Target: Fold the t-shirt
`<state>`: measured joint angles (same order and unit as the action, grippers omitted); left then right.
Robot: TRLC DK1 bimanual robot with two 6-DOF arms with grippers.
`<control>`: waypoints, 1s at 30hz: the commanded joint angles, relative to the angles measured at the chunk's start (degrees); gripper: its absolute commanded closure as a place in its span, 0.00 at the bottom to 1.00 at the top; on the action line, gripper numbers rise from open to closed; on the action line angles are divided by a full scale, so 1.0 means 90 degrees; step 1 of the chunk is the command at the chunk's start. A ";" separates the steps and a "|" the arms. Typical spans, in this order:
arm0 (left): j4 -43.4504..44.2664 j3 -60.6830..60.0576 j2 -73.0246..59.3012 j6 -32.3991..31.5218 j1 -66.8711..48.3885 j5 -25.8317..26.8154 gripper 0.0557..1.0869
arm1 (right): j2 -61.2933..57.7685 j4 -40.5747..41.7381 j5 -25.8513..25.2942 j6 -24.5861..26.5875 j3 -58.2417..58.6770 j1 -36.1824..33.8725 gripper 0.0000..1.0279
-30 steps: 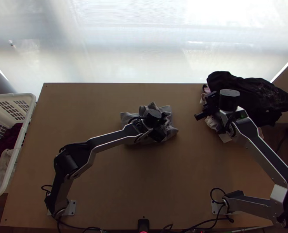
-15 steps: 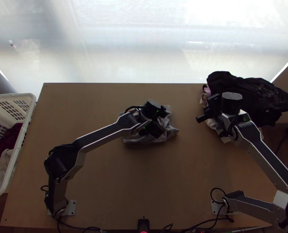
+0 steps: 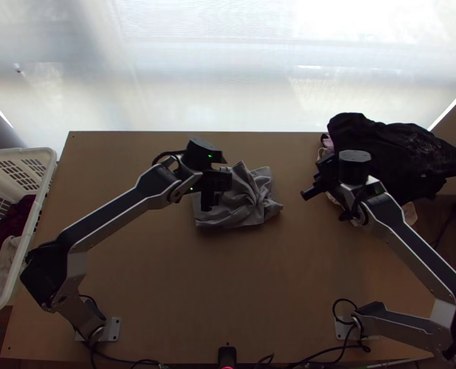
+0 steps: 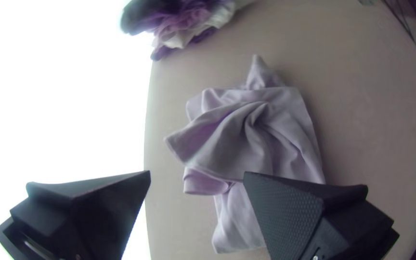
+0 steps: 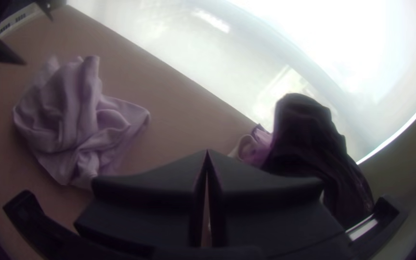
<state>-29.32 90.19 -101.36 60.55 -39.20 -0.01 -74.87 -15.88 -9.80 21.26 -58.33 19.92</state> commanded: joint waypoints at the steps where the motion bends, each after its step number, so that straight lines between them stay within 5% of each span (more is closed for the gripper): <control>1: -0.0053 -0.0129 0.0383 -0.3310 0.0713 0.0011 0.39 | -0.0548 0.0173 0.0015 0.0187 -0.0228 0.0941 0.98; 5: -0.0053 -0.0373 0.0491 -0.4414 0.0986 0.0314 0.73 | -0.0929 0.0251 0.0093 0.0255 -0.0502 0.1615 0.98; 8: -0.0062 -0.0529 0.0442 -0.5332 0.1338 0.1329 0.97 | -0.1222 0.0456 0.0230 0.0226 -0.0707 0.1947 0.98; 12: -0.0043 -0.0949 0.0325 -0.6230 0.1631 0.2570 0.96 | -0.1593 0.0798 0.0445 0.0168 -0.0932 0.2044 0.97; 19: 0.0035 -0.1389 -0.0574 -0.7226 0.1836 0.3663 0.96 | -0.2199 0.1540 0.0826 -0.0350 -0.1068 0.2113 0.97; 30: 0.0182 -0.1457 -0.1199 -0.7607 0.1983 0.4132 0.96 | -0.3331 0.2116 0.1607 -0.1219 -0.1879 0.2318 0.97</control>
<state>-28.10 77.76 -108.12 -5.63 -22.83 34.70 -98.59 0.99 0.01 14.94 -70.39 39.40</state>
